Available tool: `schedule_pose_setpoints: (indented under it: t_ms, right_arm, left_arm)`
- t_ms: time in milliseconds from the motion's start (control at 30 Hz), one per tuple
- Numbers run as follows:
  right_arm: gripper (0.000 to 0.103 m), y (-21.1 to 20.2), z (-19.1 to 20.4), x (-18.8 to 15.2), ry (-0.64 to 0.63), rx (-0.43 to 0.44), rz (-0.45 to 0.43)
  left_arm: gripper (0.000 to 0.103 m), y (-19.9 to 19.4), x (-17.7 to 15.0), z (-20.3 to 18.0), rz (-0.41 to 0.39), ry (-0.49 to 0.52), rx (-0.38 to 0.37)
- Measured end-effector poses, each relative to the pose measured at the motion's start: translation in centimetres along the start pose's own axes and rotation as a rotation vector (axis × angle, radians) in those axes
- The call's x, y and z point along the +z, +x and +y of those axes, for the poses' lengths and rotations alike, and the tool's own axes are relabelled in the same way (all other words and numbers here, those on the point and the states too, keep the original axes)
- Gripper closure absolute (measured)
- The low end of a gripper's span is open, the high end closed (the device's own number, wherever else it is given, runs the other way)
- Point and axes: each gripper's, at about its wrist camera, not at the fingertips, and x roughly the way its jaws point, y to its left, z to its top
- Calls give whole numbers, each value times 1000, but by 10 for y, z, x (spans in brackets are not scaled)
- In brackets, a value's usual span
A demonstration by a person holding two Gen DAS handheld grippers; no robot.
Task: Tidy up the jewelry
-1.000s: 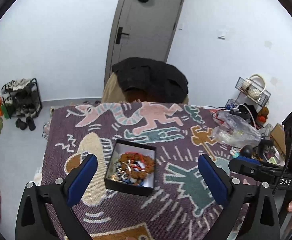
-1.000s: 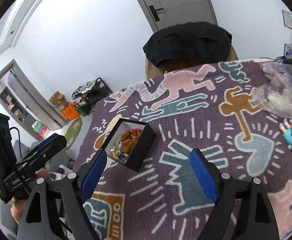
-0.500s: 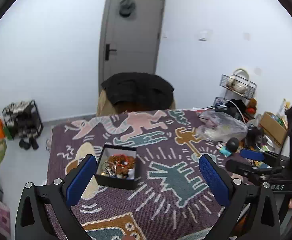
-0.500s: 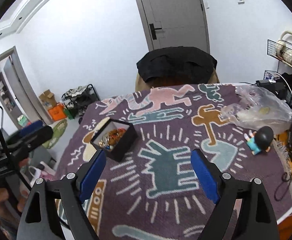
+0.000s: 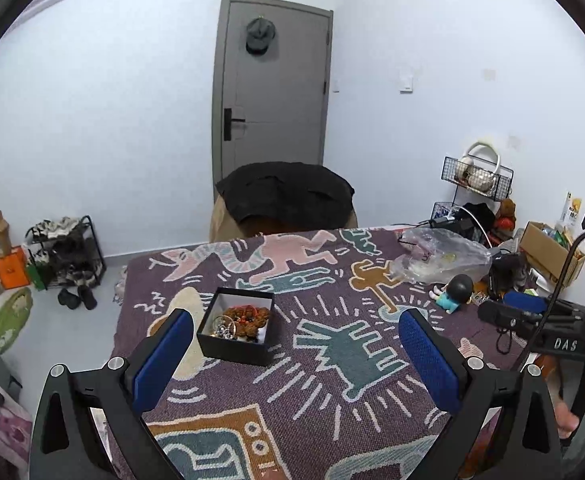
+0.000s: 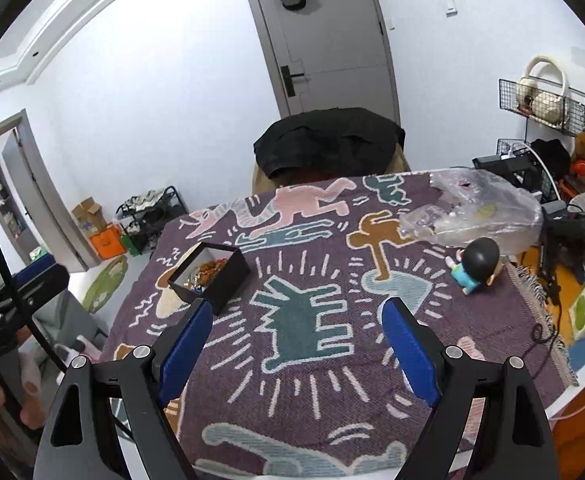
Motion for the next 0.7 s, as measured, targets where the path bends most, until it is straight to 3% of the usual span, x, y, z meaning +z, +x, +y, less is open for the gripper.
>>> schedule_pose_setpoints:
  t_ms: [167,700]
  right_arm:
    - [16,-9,-3,-6,-23,-6,-10]
    - [16,-8,6,-10,-35,18,-3]
  left_arm:
    - [0,-18,-16,1,-6,-38,-45]
    - [0,-26,-28,13,-6,-49,15]
